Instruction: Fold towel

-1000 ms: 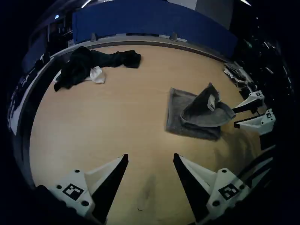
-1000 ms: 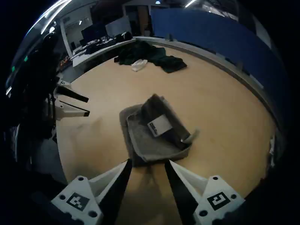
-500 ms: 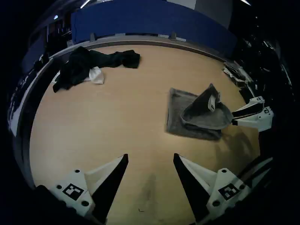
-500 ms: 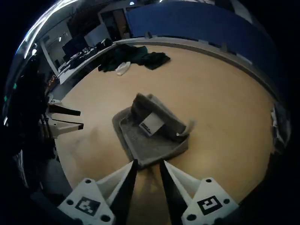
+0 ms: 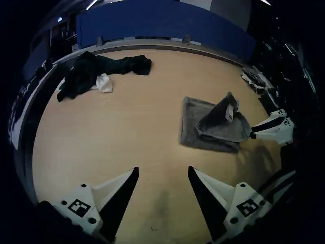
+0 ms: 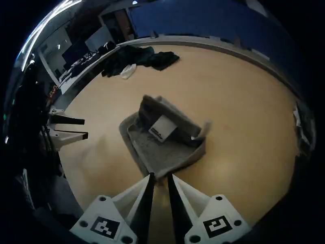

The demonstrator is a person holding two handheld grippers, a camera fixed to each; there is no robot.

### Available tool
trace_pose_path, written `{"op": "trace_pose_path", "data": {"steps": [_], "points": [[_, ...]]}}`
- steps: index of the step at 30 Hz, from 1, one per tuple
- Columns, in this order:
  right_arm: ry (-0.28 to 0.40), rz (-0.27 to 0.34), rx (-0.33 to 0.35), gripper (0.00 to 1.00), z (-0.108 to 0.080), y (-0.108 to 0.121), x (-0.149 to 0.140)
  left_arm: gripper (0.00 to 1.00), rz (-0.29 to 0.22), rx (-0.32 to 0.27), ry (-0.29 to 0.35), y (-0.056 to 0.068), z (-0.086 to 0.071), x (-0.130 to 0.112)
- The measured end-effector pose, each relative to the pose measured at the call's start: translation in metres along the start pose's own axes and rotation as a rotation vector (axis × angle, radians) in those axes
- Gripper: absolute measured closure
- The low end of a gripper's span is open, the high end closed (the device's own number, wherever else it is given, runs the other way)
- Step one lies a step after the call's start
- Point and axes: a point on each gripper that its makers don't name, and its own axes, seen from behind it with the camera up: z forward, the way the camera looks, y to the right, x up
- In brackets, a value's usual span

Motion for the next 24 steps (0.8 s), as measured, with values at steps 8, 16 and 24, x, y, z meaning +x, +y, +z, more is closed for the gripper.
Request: {"op": "trace_pose_path", "data": {"steps": [8,16,24], "points": [[-0.015,-0.008,0.009,0.7,0.0,-0.006,-0.007,0.11,0.0,0.0,-0.001,-0.001,0.0,-0.003],[-0.035,-0.07,-0.013,0.7,0.015,0.001,-0.015,0.11,-0.003,-0.003,0.001,-0.001,0.0,-0.002],[-0.019,-0.11,-0.037,0.91,0.028,0.011,-0.007,0.11,-0.004,-0.001,0.003,-0.003,-0.003,-0.004]]}}
